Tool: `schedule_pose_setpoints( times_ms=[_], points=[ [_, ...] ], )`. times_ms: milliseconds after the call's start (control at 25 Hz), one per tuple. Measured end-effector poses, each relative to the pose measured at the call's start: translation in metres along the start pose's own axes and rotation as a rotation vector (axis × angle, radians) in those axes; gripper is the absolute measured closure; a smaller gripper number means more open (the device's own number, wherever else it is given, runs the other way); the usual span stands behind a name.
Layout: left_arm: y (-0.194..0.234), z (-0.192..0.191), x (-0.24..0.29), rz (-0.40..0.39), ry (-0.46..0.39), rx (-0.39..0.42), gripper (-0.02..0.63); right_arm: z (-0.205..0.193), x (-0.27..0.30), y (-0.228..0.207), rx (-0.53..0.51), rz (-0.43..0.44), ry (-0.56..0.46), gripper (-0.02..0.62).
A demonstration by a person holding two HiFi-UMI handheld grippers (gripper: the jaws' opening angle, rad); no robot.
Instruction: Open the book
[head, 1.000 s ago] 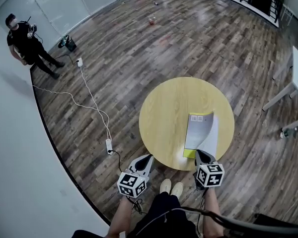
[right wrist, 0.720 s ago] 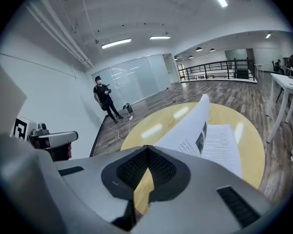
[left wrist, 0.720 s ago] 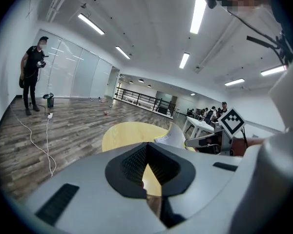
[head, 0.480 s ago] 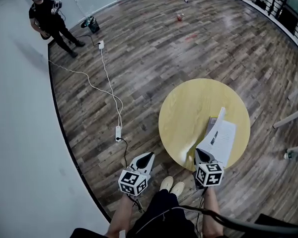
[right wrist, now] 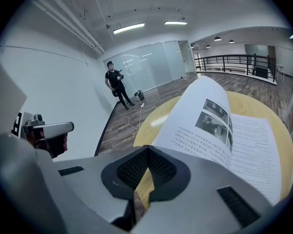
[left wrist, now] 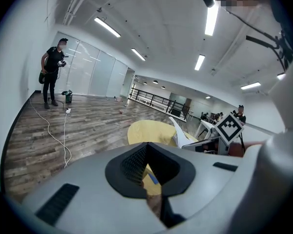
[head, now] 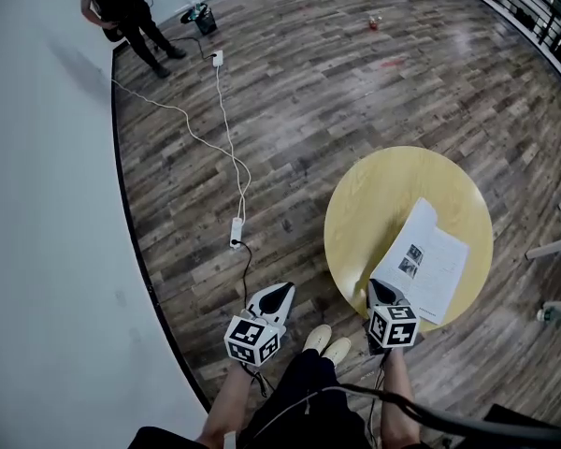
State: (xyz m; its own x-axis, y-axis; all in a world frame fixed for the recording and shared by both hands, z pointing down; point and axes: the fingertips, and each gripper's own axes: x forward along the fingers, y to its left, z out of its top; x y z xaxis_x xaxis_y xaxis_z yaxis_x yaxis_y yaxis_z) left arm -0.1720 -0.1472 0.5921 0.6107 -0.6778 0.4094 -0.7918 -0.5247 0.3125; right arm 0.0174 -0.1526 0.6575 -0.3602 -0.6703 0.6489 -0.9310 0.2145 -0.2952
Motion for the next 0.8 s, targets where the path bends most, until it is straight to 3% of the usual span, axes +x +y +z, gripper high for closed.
schedule_pose_setpoints(
  times_ms=[800],
  points=[
    [0.035,-0.025,0.008,0.027,0.053,-0.070,0.607,-0.033,0.071,0.024,-0.010,0.061,0.144,0.591]
  ],
)
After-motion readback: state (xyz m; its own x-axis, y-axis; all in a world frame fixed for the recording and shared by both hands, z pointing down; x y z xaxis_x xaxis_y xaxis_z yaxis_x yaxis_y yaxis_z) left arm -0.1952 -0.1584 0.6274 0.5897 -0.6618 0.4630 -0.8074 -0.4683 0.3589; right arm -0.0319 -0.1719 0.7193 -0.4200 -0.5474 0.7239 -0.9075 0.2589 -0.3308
